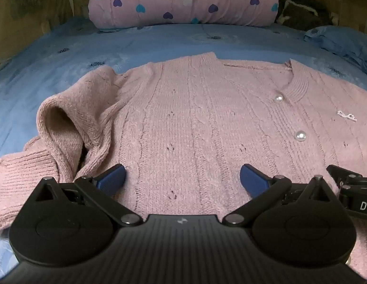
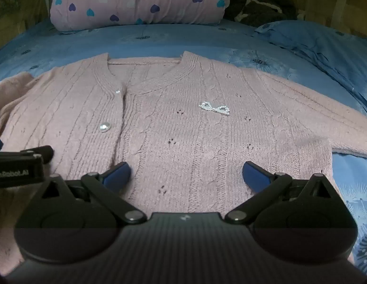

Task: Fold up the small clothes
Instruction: 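Move the right tool over the cardigan toward a sleeve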

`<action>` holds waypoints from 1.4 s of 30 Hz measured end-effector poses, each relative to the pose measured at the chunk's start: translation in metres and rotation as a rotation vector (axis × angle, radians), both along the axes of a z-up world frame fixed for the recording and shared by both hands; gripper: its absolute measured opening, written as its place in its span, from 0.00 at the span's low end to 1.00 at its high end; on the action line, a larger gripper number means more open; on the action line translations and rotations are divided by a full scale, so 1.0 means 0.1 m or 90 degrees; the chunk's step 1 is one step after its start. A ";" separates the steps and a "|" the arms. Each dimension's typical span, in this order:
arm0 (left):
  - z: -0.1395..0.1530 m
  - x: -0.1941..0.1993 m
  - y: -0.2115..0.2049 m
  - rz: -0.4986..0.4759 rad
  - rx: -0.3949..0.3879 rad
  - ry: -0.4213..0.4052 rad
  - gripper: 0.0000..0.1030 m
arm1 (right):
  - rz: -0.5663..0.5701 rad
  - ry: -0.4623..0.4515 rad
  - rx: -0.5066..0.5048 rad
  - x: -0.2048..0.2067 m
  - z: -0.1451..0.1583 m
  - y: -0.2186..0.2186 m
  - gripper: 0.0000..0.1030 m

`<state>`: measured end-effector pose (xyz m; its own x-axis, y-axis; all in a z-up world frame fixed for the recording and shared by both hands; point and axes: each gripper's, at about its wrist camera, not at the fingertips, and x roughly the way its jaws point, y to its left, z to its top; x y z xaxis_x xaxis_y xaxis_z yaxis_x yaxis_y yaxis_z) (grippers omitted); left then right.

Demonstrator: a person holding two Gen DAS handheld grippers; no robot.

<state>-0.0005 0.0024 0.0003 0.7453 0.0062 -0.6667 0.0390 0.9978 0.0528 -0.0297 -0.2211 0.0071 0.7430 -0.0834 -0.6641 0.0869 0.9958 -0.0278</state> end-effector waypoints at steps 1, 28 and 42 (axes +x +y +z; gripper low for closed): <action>0.00 0.00 -0.05 0.001 0.021 0.001 1.00 | 0.000 0.000 0.001 0.00 0.00 0.00 1.00; 0.12 0.05 -0.06 -0.007 0.004 0.038 1.00 | 0.011 -0.008 0.033 -0.03 0.06 -0.07 1.00; 0.42 -0.11 -0.02 -0.034 -0.046 0.021 1.00 | 0.044 -0.078 0.045 -0.22 0.27 -0.05 1.00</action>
